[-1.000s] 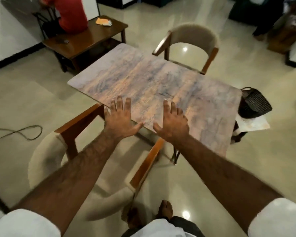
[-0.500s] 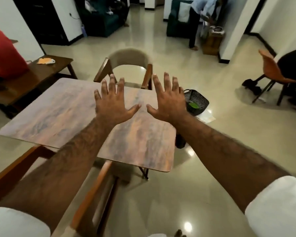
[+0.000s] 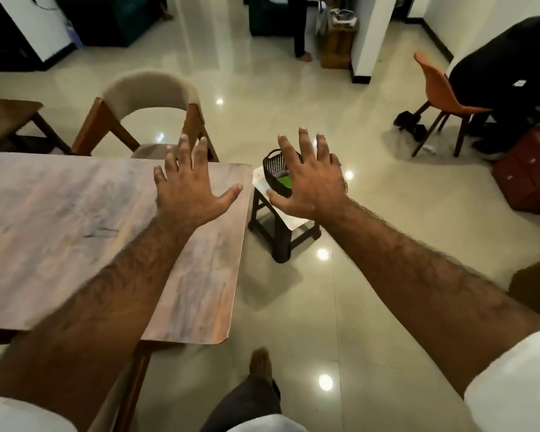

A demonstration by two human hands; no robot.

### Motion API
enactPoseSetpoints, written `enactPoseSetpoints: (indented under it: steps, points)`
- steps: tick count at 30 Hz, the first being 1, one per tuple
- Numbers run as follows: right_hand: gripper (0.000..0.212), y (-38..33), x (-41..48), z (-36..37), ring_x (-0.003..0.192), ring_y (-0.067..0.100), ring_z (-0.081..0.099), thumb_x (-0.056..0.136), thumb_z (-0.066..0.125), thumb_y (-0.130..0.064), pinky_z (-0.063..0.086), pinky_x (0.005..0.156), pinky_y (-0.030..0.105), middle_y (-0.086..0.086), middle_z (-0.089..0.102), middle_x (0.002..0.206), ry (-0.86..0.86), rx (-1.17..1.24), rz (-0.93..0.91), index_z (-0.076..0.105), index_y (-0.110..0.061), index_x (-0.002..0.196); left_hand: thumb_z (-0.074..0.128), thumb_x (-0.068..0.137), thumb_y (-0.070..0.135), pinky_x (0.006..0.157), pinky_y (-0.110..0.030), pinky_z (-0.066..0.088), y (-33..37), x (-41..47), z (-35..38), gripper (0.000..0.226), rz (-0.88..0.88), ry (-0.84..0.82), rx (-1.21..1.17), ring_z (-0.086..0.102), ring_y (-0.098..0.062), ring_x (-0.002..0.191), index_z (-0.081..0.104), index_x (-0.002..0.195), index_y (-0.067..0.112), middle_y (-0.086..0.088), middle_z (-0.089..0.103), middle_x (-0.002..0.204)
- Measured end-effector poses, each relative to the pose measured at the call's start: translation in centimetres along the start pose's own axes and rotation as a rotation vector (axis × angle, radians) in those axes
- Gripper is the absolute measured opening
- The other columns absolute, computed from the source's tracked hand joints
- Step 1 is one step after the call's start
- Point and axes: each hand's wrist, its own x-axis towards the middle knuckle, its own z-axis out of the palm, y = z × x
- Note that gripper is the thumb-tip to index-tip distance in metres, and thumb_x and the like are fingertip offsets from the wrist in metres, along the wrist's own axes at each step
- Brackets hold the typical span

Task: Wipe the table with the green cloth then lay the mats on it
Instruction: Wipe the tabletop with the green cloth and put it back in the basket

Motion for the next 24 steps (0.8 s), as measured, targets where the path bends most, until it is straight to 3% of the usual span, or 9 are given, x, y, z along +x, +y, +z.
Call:
enactPoseSetpoints:
  steps: [9, 14, 20, 24]
  points:
    - [0.125, 8.1, 11.6, 4.2, 0.167, 0.048, 0.012, 0.084, 0.052, -0.085, 0.034, 0.125, 0.067, 0.019, 0.005, 0.183, 0.010, 0.013, 0.043, -0.001, -0.018, 0.176, 0.039, 0.085, 0.098, 0.128, -0.075, 0.021, 5.9, 14.6, 6.6, 0.123, 0.023, 0.064, -0.052, 0.010, -0.045, 0.168, 0.001, 0.176, 0.024, -0.013, 0.005, 0.184]
    - [0.126, 10.8, 19.2, 4.3, 0.169, 0.046, 0.008, 0.086, 0.057, -0.082, 0.032, 0.126, 0.065, 0.020, 0.000, 0.184, 0.155, 0.018, 0.035, 0.001, -0.015, 0.177, 0.043, 0.085, 0.096, 0.124, -0.081, 0.015, 7.1, 21.9, 7.2, 0.127, 0.030, 0.183, 0.003, 0.002, -0.047, 0.168, -0.007, 0.176, 0.022, -0.015, -0.006, 0.184]
    - [0.123, 11.6, 26.7, 4.6, 0.169, 0.049, -0.004, 0.088, 0.055, -0.080, 0.024, 0.128, 0.063, 0.026, -0.005, 0.182, 0.282, 0.002, -0.007, 0.001, -0.017, 0.178, 0.044, 0.085, 0.095, 0.121, -0.087, 0.008, 7.4, 26.8, 6.6, 0.128, -0.037, 0.235, 0.084, -0.005, -0.050, 0.167, -0.006, 0.176, 0.020, -0.020, -0.007, 0.183]
    - [0.122, 12.4, 30.9, 5.7, 0.169, 0.050, -0.002, 0.087, 0.057, -0.078, 0.027, 0.127, 0.063, 0.027, -0.004, 0.182, 0.301, 0.005, -0.055, 0.001, -0.019, 0.178, 0.046, 0.085, 0.095, 0.121, -0.086, 0.006, 7.0, 29.2, 7.4, 0.129, -0.097, 0.229, 0.118, -0.006, -0.050, 0.167, -0.007, 0.176, 0.020, -0.020, -0.009, 0.183]
